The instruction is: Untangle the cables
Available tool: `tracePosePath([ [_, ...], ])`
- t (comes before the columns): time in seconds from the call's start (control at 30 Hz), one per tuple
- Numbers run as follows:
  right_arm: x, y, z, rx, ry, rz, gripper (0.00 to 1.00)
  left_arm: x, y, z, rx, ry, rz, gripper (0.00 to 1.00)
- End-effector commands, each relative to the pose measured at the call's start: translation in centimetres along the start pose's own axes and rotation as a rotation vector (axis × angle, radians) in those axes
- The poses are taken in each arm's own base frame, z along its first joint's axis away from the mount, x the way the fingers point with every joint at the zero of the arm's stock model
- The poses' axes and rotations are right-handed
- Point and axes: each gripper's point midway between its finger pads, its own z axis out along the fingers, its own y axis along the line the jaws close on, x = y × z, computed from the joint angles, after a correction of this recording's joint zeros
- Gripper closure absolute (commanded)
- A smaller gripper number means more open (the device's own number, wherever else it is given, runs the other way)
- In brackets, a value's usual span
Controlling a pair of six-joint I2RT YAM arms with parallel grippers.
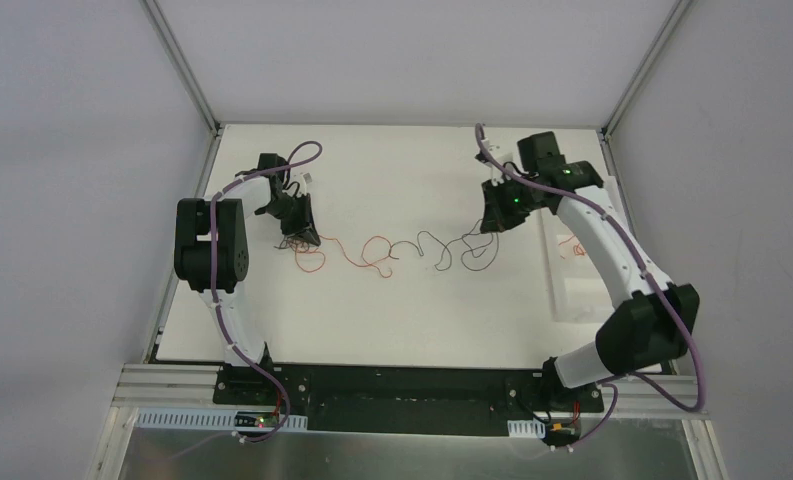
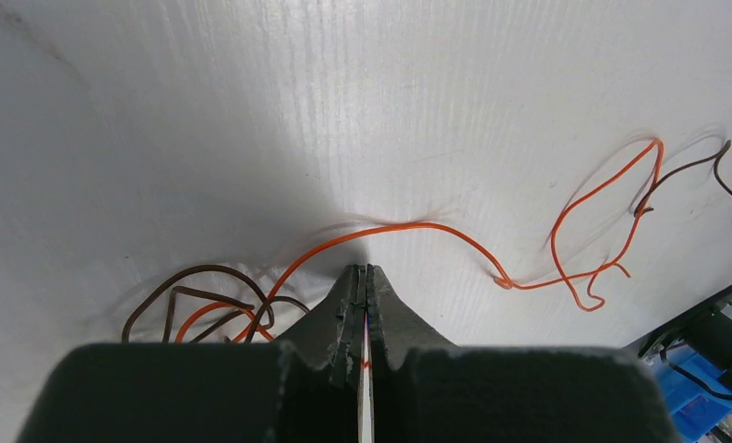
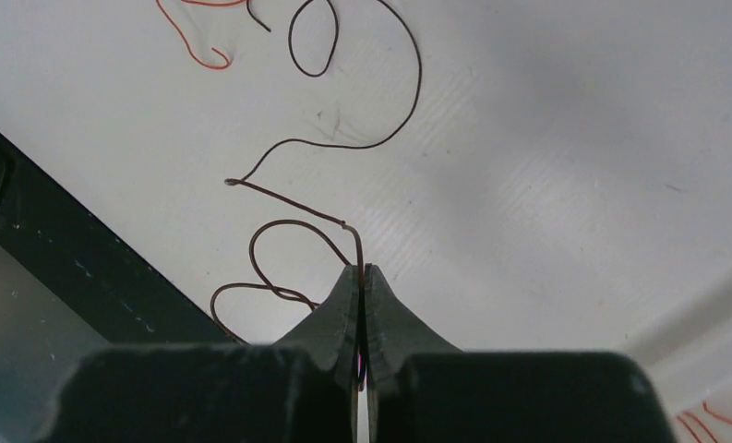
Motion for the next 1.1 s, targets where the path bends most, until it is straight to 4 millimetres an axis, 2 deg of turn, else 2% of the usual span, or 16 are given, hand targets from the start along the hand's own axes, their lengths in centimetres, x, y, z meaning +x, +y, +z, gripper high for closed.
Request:
tracePosePath([
  [0.0, -2.7, -0.1, 5.0, -0.023, -0.004, -0.026, 1.0, -0.1, -0.3, -0.5, 0.009, 0.004, -0.001, 1.0],
  [0.23, -5.0, 0.4, 11.4, -0.082, 0.01, 0.034, 1.0, 0.4, 0.1, -0.3, -0.002, 0.017, -0.01, 1.0],
  [0.3, -5.3, 0.6, 12.8, -0.09, 0.004, 0.034, 0.97, 0.6, 0.1, -0.2, -0.002, 0.022, -0.013, 1.0],
  [0.4, -5.9, 0.7, 14.6, -0.085, -0.005, 0.037, 0.81, 0.7, 0.2, -0.1, -0.003, 0.024, -0.012, 1.0],
  [0.5, -6.3, 0.7, 15.9, -0.082, -0.018, 0.026, 0.53, 0.7, 0.2, -0.1, -0.004, 0.026, -0.01, 1.0],
  [0.53, -6.3, 0.9, 16.2, -0.084, -0.017, 0.016, 0.46, 0.8, 0.2, -0.1, -0.004, 0.026, -0.01, 1.0],
  [0.67, -5.9, 2.2, 17.5, -0.122, 0.008, -0.028, 0.31, 0.7, 0.2, 0.0, -0.002, 0.028, -0.012, 1.0],
  [0.8, -5.3, 3.9, 18.0, -0.171, 0.025, -0.075, 0.16, 0.7, 0.2, 0.1, 0.002, 0.03, -0.01, 1.0],
  [0.97, -4.6, 4.9, 18.8, -0.196, 0.038, -0.138, 0.12, 0.9, 0.2, 0.1, 0.002, 0.035, -0.013, 1.0],
  [1.07, -4.3, 4.5, 20.1, -0.161, 0.059, -0.173, 0.17, 1.0, 0.3, 0.3, 0.001, 0.039, -0.014, 1.0],
])
